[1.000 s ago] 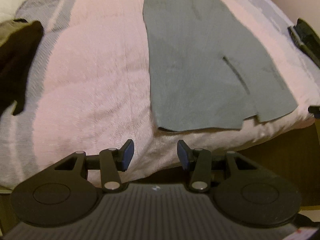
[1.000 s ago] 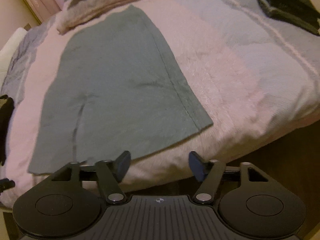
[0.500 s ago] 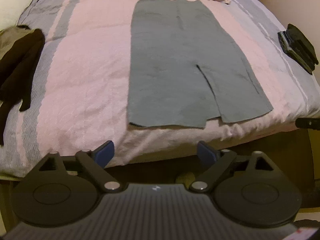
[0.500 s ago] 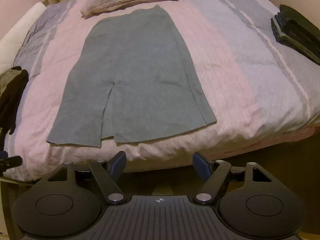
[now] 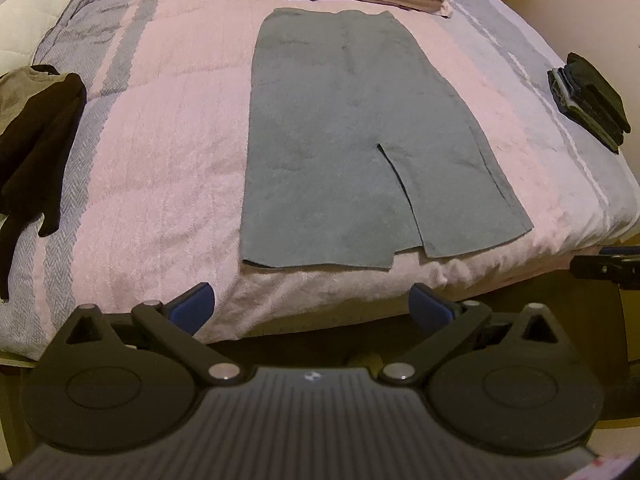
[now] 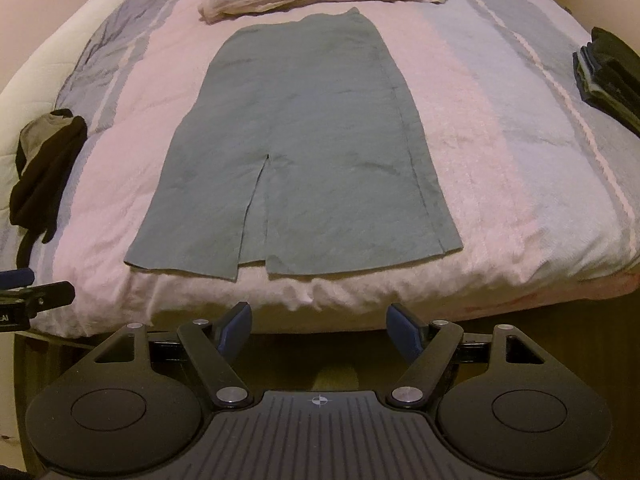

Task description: Fold clothes

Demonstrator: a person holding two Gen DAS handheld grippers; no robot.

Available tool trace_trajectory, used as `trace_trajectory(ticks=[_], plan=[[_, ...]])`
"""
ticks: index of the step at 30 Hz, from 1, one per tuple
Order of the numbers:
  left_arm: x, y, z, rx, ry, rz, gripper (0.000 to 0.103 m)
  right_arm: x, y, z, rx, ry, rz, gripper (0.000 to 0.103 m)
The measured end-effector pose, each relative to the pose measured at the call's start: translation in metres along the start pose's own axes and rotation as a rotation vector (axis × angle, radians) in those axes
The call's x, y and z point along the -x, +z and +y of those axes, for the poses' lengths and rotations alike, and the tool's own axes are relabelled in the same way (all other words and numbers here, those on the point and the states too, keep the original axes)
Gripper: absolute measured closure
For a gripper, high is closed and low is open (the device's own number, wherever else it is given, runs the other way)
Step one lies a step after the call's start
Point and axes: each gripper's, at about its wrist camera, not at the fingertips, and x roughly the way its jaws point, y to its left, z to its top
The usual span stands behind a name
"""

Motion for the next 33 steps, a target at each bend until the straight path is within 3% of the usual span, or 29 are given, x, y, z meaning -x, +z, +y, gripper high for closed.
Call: trace_trajectory(ticks=[33], plan=[[0.004,0.01,-0.001,-0.027,-0.026,-0.026,0.002,-0.001,-0.002,0.013,-0.005,-0.019,0.001,0.031]])
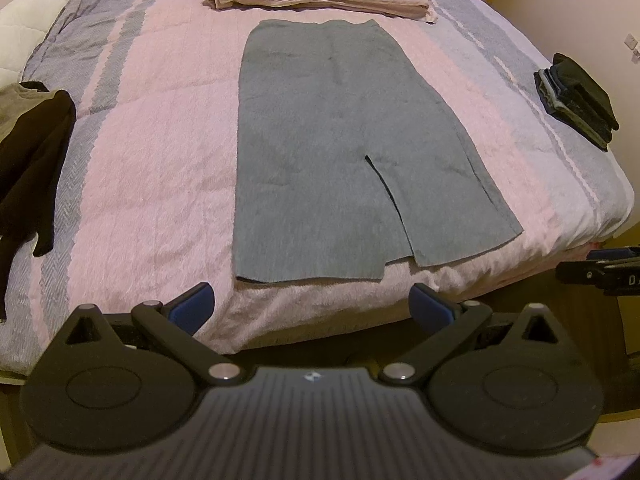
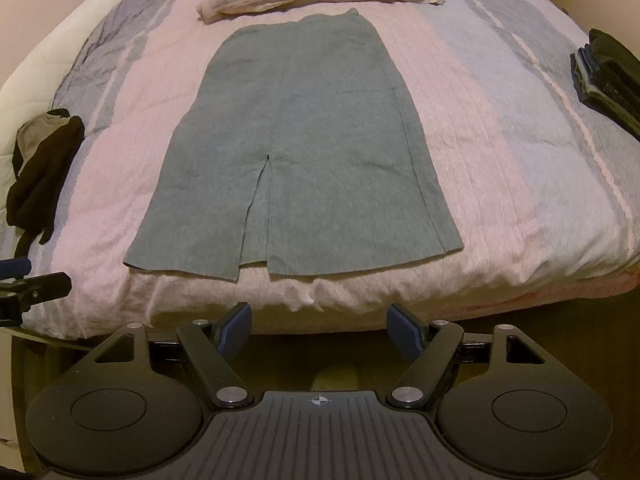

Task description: Fold clothes

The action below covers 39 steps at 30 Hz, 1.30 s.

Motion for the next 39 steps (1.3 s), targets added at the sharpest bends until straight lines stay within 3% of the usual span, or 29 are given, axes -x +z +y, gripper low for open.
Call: trace_trajectory(ticks=[31,35,39], plan=[[-0.006,0.007,0.004,-0.036,-0.031,0.005,0.002,-0.005,-0.002,0.009,0.004,-0.028,0.011,0.031],[-0.014,0.024,0.009,-0.037,-0.037,0.007,0.002,-0.01,0.011,-0.001,0.003,-0.026,0.0,0.031],[-0.029,0.072,0.021,-0.061,-0.027,-0.025,0.002,-0.024,0.051,-0.02,0.028,-0.025,-0.015,0.031]])
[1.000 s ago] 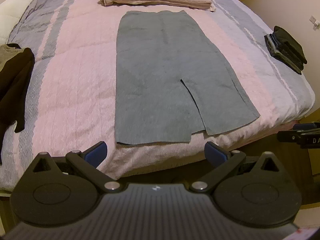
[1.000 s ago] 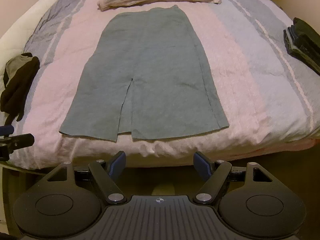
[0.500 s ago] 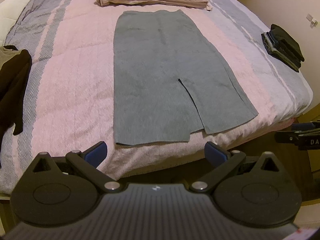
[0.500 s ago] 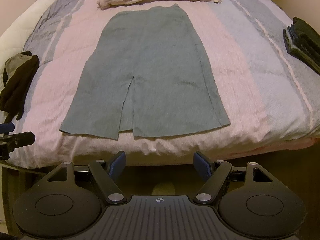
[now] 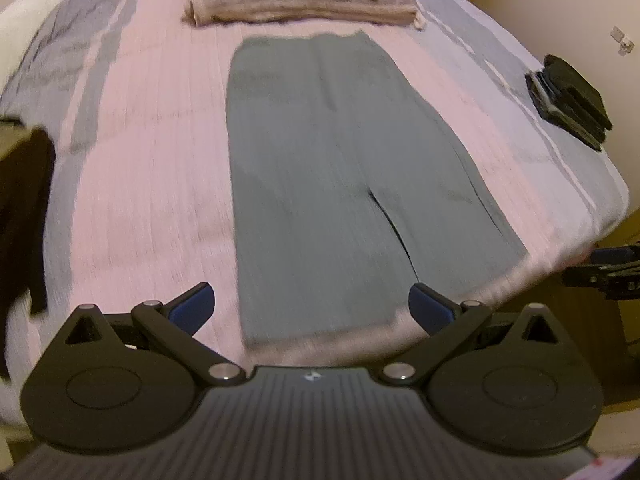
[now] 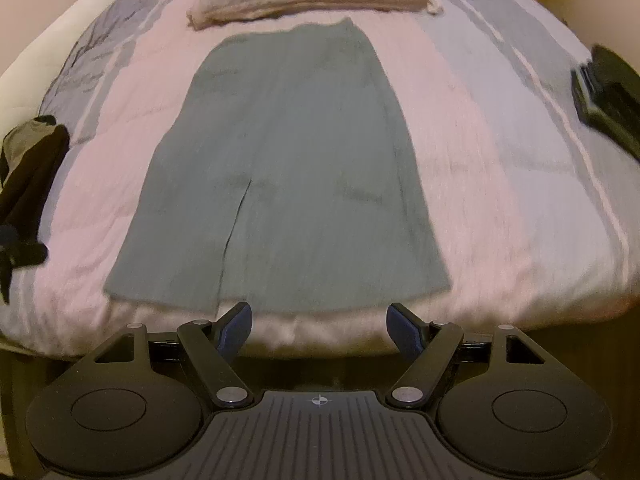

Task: Fold clothes
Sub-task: 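Move both tools to the skirt waistband and grasp it with the left gripper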

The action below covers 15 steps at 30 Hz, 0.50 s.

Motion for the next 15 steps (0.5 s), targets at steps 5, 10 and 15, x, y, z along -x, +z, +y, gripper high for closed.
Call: trace_trajectory(ticks=[5,10,15], plan=[[-0.038,0.083,0.028,-0.005,0.03,-0.044,0.002,-0.035,0.089,-0.029,0.082,0.024,-0.043,0.031],[-0.101,0.176,0.051,0.009,0.048,-0.057,0.002,-0.102,0.195,-0.055,0.17,0.066,-0.054,0.031],[-0.177,0.263,0.073,0.022,0.042,-0.058,0.005,-0.181,0.298,-0.079,0.24,0.144,-0.069,0.031]])
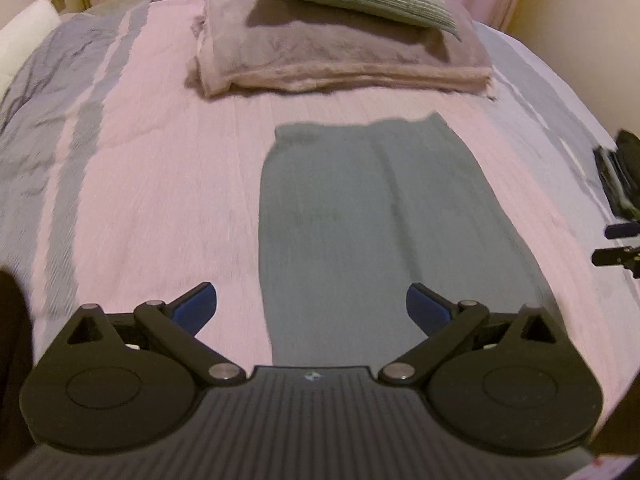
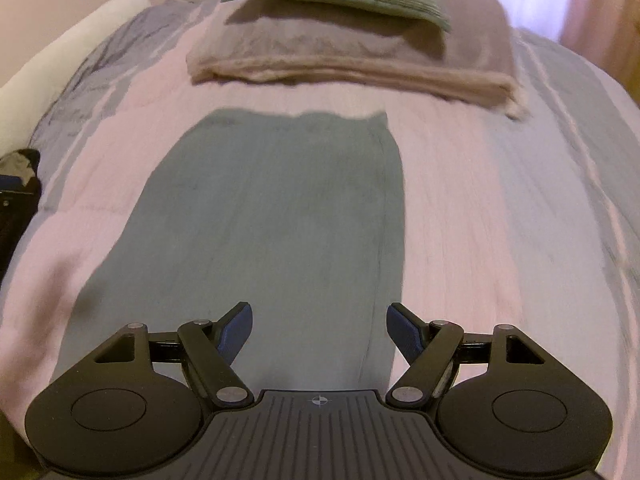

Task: Fold clothes
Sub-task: 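Move both tools to the skirt waistband and grasp it with the left gripper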

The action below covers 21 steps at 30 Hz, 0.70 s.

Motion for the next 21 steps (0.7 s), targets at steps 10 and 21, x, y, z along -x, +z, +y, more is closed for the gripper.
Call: trace_trajectory(ticks=[10,21], plan=[[-0.127,0.108,0.033,-0.029,-0.066,0.024,0.019,-0.111,0.122,-0.061,0.077,0.112,-0.039,0.032],[-0.256,0.16,0.083,0.049,-0.19,0.058,0.044,-0.207,0.172,-0.098,0.008,0.147,-0.039,0.041]])
